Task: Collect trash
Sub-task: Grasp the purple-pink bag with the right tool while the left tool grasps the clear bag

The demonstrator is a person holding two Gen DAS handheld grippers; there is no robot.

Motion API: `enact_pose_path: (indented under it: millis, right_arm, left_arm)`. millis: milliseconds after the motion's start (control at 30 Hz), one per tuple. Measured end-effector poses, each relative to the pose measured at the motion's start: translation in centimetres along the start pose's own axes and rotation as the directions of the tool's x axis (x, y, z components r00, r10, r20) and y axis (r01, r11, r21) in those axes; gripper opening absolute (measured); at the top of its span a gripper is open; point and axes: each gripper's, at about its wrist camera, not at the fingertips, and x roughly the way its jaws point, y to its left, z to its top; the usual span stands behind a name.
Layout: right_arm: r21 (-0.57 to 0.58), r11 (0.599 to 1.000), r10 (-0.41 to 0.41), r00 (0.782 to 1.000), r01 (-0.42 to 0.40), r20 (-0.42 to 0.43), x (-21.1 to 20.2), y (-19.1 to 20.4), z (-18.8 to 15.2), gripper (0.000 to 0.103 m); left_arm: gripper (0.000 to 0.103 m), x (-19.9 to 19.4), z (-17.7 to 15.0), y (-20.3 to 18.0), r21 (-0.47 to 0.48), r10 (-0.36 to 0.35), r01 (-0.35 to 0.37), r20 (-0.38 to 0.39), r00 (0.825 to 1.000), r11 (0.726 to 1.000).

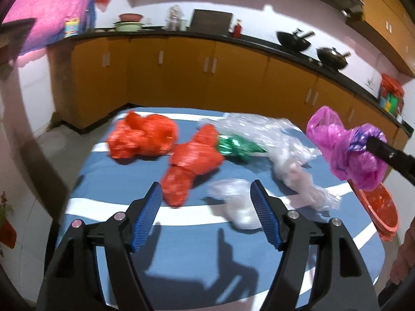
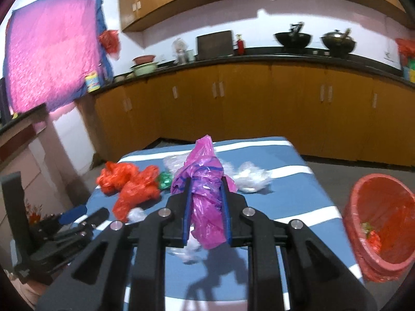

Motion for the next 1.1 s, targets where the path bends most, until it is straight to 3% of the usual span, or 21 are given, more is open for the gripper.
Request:
enact_pose_path:
  millis: [333,367,467,533,600,667,1100]
  right_arm:
    - [0.105,0.98,-0.172,0.985,0.171,-0.002,-1.7,-7.8,-0.3,0.021]
    - [0.111,0.977,-0.182,0.983,0.182,-0.005,-1.8,-8.4,-0.4,0.021]
    - [0.119,0.973,-0.2,0.98,0.2,-0.012,-1.9,-9.3,-0.9,0.021]
    - [0.124,0.971,-0.203,0.979,0.204,-0.019,-1.9,-9.6,-1.3,0.021]
    - [0.127,0.971,-0.203,0.979,0.205,-0.024,-1.8,-9.8,-1.6,0.021]
    - [0.125,0.972,-0.199,0.98,0.201,-0.027,-1.7,-9.8,-1.8,0.021]
    - [0.123,0.976,-0.182,0.983,0.179,0.013,-3.8,-9.5,-1.8,0.021]
  left_arm:
    - [0.07,5.0,0.0,-3.3,0.028,-0.026,0.03,-0.128,0.991,0.999]
    - [0.068,5.5,0.0,-3.4,0.028,-0.028,0.033,-0.147,0.989,0.999]
    - [0.047,6.3,-0.2,-3.7,0.025,-0.046,0.052,-0.179,0.983,0.998]
    - [0.037,6.4,-0.4,-4.0,0.036,-0.049,0.056,-0.177,0.983,0.998]
    - [0.021,6.3,-0.4,-4.3,0.051,-0.047,0.056,-0.171,0.984,0.997]
    - [0.017,6.0,-0.3,-4.4,0.05,-0.055,0.064,-0.168,0.984,0.997]
    - [0.012,1.5,2.9,-5.8,0.076,-0.061,0.064,-0.042,0.997,0.995]
